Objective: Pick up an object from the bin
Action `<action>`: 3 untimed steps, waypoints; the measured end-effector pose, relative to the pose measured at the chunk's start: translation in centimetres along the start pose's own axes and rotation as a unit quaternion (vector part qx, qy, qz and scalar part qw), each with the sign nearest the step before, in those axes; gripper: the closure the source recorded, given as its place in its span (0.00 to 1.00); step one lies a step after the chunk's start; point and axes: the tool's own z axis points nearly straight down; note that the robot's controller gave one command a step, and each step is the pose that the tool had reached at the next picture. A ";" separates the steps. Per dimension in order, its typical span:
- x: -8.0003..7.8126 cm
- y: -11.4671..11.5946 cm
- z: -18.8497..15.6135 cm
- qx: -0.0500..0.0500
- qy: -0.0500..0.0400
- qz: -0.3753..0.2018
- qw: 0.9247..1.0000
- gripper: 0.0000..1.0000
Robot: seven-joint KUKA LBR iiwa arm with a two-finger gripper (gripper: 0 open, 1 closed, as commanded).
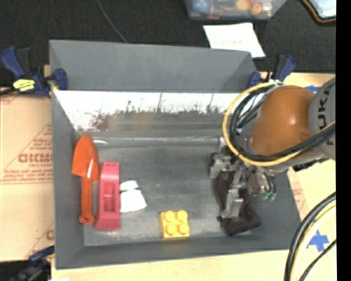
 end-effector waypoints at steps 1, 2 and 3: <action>-0.1 0.0 -0.4 0.000 -0.003 -0.002 1.000 0.00; -2.7 -5.4 9.4 0.002 -0.004 -0.343 0.939 0.00; -3.2 -6.4 9.3 0.001 -0.007 -0.208 0.978 0.00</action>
Offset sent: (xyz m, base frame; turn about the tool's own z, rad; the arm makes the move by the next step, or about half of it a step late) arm 0.0250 -0.0534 -0.0949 -0.7032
